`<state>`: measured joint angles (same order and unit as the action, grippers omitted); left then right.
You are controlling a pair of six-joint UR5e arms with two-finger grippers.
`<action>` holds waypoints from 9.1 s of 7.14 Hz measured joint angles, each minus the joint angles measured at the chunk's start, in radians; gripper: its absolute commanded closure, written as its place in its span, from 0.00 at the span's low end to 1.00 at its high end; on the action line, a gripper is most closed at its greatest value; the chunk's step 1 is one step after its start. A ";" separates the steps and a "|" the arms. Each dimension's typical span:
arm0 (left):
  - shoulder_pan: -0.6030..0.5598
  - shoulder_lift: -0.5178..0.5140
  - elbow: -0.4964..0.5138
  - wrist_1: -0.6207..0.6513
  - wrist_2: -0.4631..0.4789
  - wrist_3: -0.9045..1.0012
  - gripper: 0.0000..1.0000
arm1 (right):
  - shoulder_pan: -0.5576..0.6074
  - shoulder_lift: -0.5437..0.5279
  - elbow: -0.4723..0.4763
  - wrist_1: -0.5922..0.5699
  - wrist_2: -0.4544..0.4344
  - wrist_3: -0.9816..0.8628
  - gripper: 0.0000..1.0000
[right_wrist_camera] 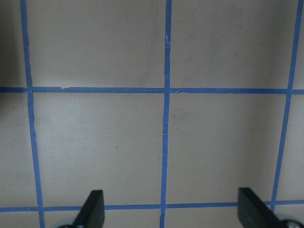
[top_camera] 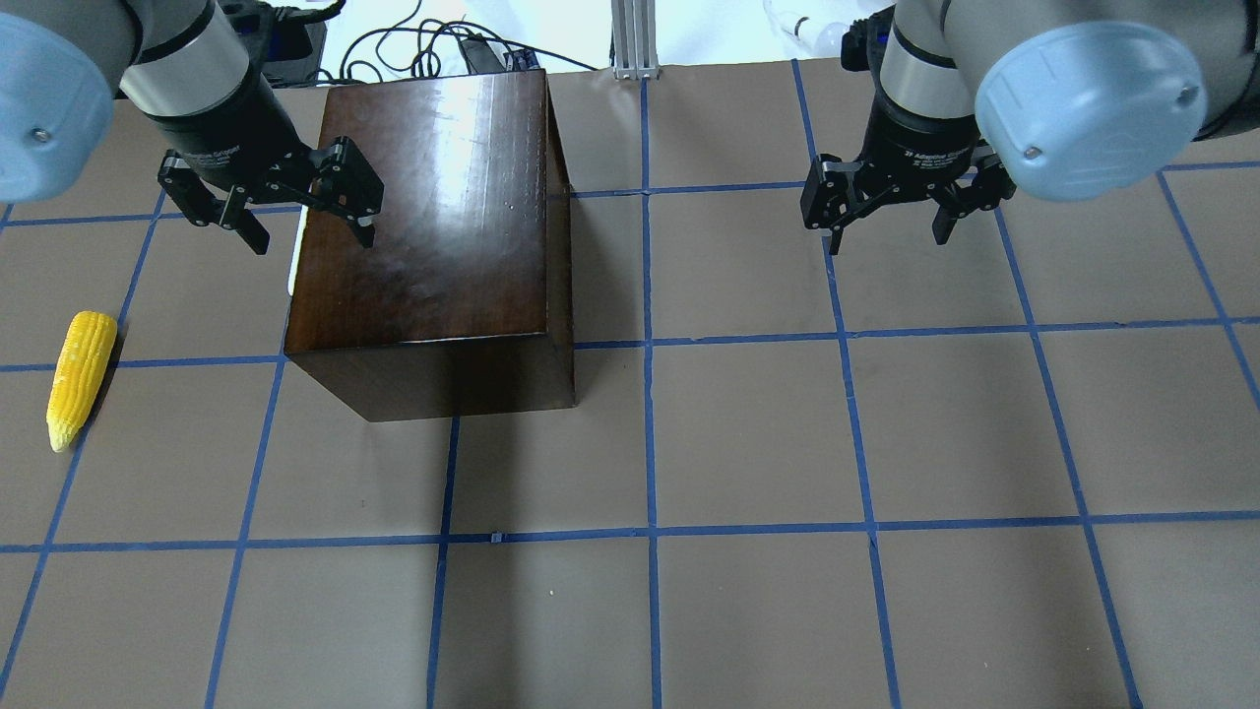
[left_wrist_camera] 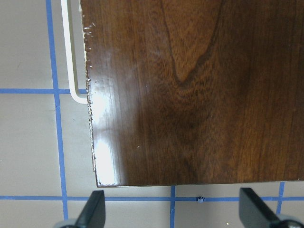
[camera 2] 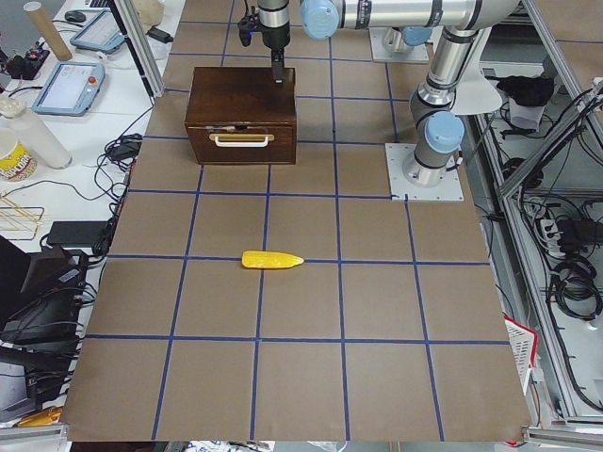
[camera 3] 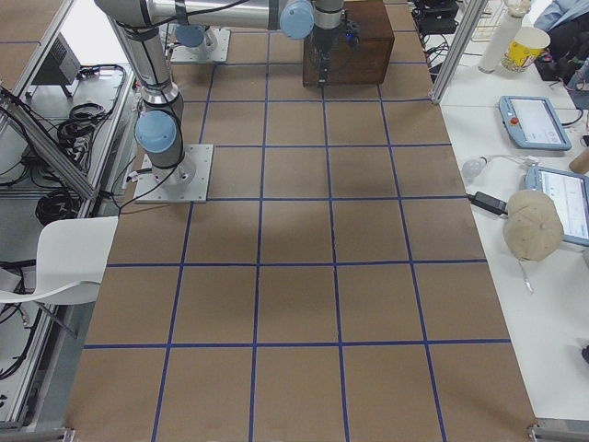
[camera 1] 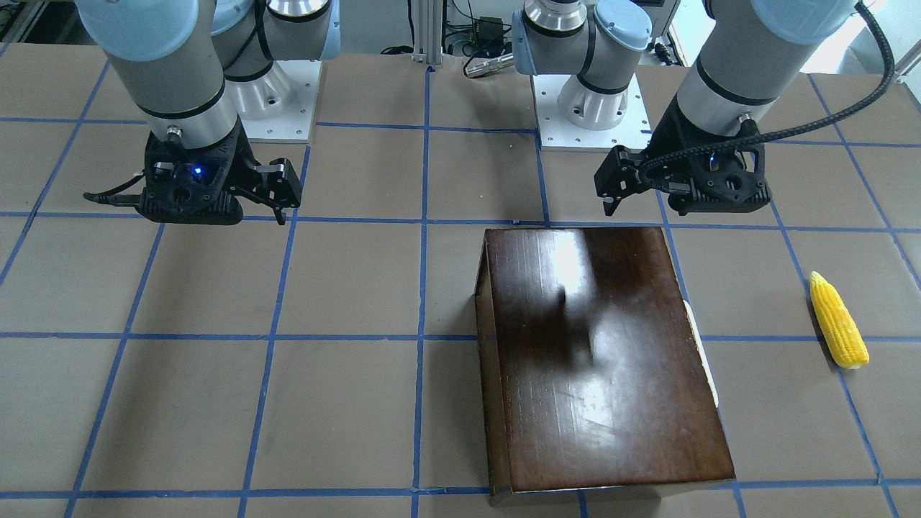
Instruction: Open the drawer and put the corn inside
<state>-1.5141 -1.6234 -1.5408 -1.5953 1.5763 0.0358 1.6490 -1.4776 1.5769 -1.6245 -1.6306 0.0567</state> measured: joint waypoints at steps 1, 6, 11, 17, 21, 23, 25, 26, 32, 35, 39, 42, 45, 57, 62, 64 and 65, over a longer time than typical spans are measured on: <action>0.000 0.001 -0.001 0.000 0.000 0.001 0.00 | 0.000 0.000 0.000 0.000 0.000 0.000 0.00; 0.002 0.012 -0.006 -0.001 -0.003 0.005 0.00 | 0.000 0.000 0.000 -0.001 0.000 0.000 0.00; 0.006 0.006 -0.004 0.001 0.001 0.010 0.00 | 0.000 0.000 0.000 0.000 0.000 0.000 0.00; 0.141 0.003 0.017 0.027 -0.002 0.064 0.00 | 0.000 0.000 0.000 -0.001 0.000 0.000 0.00; 0.347 -0.051 0.059 0.072 -0.045 0.287 0.00 | 0.000 -0.001 0.000 -0.001 -0.001 0.000 0.00; 0.381 -0.106 0.060 0.100 -0.100 0.360 0.00 | 0.000 -0.001 0.000 -0.001 -0.001 0.000 0.00; 0.389 -0.170 0.044 0.168 -0.173 0.375 0.00 | 0.000 0.000 0.000 -0.001 -0.001 0.000 0.00; 0.390 -0.203 0.036 0.188 -0.196 0.376 0.00 | 0.000 0.000 0.000 0.000 0.000 0.000 0.00; 0.371 -0.322 0.009 0.237 -0.327 0.436 0.00 | 0.000 0.000 0.000 0.000 0.000 0.000 0.00; 0.367 -0.351 0.000 0.245 -0.329 0.492 0.00 | 0.000 0.000 0.000 -0.001 0.000 0.000 0.00; 0.367 -0.383 -0.001 0.245 -0.332 0.491 0.00 | 0.000 0.000 0.000 0.000 0.000 0.000 0.00; 0.367 -0.403 -0.001 0.245 -0.351 0.496 0.00 | 0.000 -0.001 0.000 0.000 0.000 0.000 0.00; 0.367 -0.415 0.006 0.247 -0.353 0.500 0.00 | 0.000 -0.001 0.000 0.000 0.000 0.000 0.00; 0.415 -0.434 0.056 0.237 -0.344 0.579 0.00 | 0.000 0.000 0.000 0.000 0.000 0.000 0.00; 0.456 -0.435 0.066 0.232 -0.335 0.628 0.00 | 0.000 0.000 0.000 0.000 0.000 0.000 0.00; 0.459 -0.438 0.074 0.232 -0.327 0.657 0.00 | 0.000 0.000 0.000 0.000 0.000 0.000 0.00; 0.460 -0.443 0.086 0.232 -0.319 0.667 0.00 | 0.000 0.000 0.000 0.000 0.000 0.000 0.00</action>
<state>-1.0545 -2.0668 -1.4548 -1.3637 1.2574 0.7030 1.6490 -1.4773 1.5769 -1.6246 -1.6306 0.0567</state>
